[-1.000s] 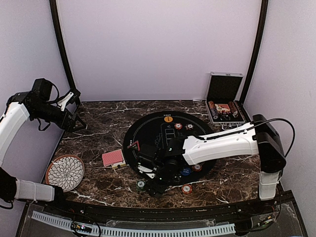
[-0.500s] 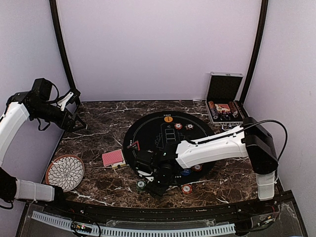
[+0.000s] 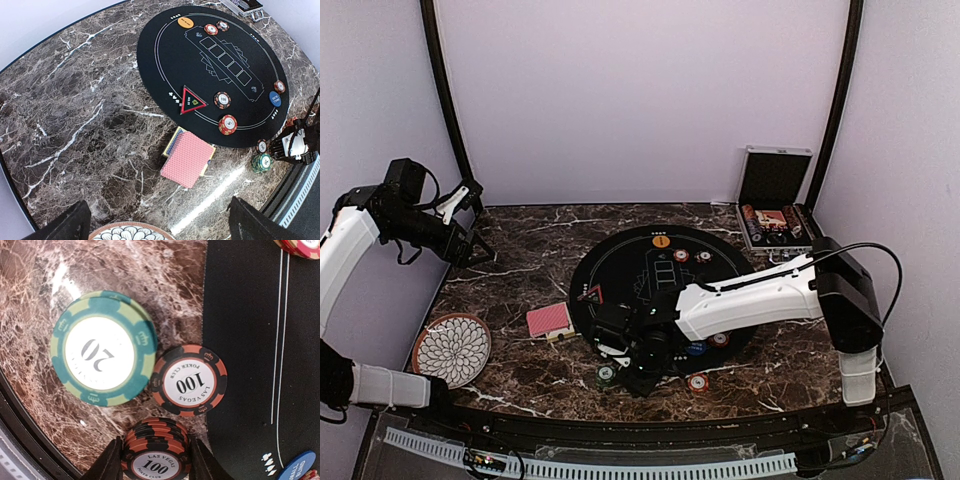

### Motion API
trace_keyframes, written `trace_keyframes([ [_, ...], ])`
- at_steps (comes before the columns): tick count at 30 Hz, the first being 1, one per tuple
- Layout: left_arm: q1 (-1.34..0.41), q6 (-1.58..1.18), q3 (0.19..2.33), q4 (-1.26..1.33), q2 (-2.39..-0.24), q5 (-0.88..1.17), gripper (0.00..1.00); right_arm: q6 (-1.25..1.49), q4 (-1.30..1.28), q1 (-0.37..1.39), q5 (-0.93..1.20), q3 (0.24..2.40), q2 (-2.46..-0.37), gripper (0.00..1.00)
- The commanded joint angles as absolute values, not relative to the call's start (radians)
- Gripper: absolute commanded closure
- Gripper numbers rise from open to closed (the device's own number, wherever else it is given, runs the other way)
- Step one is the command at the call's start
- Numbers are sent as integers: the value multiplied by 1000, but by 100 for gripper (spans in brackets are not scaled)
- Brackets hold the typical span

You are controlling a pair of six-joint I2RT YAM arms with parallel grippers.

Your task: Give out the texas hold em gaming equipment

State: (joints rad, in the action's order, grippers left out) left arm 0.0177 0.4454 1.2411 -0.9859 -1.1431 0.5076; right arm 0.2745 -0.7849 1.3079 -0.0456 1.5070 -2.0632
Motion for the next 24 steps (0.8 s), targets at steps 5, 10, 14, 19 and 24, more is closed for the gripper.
trace_keyframes([
  [5, 20, 454, 1253, -1008, -1117, 508, 1, 282, -798, 1315, -49, 1539, -2062, 73],
  [10, 21, 454, 1255, -1007, -1117, 510, 1, 288, -834, 1313, -54, 1571, -2023, 80],
  [14, 22, 452, 1256, -1006, -1118, 511, 1, 291, -861, 1305, -62, 1587, -1992, 85],
  [19, 21, 452, 1256, -1006, -1117, 509, 1, 305, -880, 1252, -79, 1578, -1954, 88],
  [24, 21, 452, 1255, -1005, -1118, 511, 1, 312, -871, 1138, -121, 1529, -1916, 88],
])
